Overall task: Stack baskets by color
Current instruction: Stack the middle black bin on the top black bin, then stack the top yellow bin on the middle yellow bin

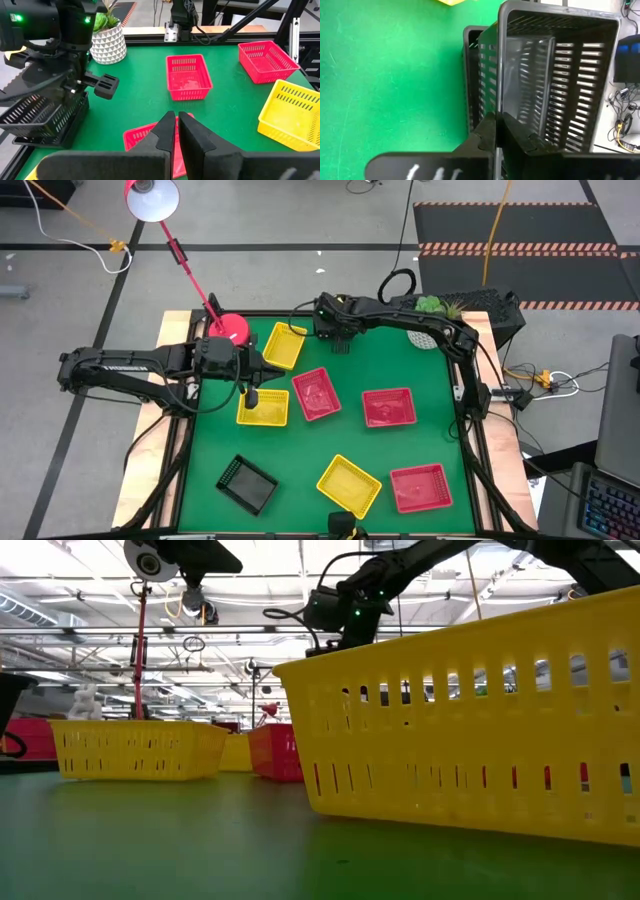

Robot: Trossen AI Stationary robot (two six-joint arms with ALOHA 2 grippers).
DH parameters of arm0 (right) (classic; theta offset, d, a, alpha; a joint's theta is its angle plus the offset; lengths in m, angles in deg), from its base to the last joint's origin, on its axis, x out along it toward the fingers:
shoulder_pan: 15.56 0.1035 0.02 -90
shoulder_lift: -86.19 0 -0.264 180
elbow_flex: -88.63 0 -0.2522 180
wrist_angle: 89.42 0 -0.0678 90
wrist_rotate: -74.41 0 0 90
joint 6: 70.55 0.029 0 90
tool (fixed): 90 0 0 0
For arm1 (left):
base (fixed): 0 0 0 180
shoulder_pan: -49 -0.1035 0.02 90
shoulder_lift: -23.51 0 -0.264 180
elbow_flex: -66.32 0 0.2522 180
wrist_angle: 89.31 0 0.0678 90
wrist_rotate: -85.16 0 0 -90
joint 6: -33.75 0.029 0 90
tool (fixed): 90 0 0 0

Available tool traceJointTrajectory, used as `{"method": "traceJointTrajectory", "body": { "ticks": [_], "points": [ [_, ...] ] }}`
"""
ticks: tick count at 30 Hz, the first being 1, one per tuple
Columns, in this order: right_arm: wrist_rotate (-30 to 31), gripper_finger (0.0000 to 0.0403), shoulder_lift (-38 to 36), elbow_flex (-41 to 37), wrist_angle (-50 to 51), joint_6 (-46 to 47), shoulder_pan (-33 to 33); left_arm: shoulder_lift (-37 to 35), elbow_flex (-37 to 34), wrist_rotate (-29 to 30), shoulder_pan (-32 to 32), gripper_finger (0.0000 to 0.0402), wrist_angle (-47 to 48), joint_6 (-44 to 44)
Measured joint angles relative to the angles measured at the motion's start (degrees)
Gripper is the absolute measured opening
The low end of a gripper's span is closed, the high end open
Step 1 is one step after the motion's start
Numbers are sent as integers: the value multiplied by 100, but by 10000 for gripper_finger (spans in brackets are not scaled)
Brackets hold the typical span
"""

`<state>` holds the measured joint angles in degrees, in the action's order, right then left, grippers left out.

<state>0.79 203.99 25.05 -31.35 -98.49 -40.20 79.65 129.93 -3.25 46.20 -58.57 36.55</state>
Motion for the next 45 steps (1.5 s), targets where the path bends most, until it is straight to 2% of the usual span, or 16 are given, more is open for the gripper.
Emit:
{"method": "traceJointTrajectory", "body": {
  "ticks": [15,25,37,45],
  "points": [
    [0,6,2,-143,-153,-37,-1,-2,0,0,0,26,-2,-7],
    [0,45,2,-143,-244,-7,-2,-2,0,0,0,26,-2,-7],
    [0,55,2,-143,-307,31,-2,-1,0,0,0,26,-3,-7],
    [-4,83,-308,-148,-273,523,162,-2,0,2,0,26,-2,34]
  ]
}}
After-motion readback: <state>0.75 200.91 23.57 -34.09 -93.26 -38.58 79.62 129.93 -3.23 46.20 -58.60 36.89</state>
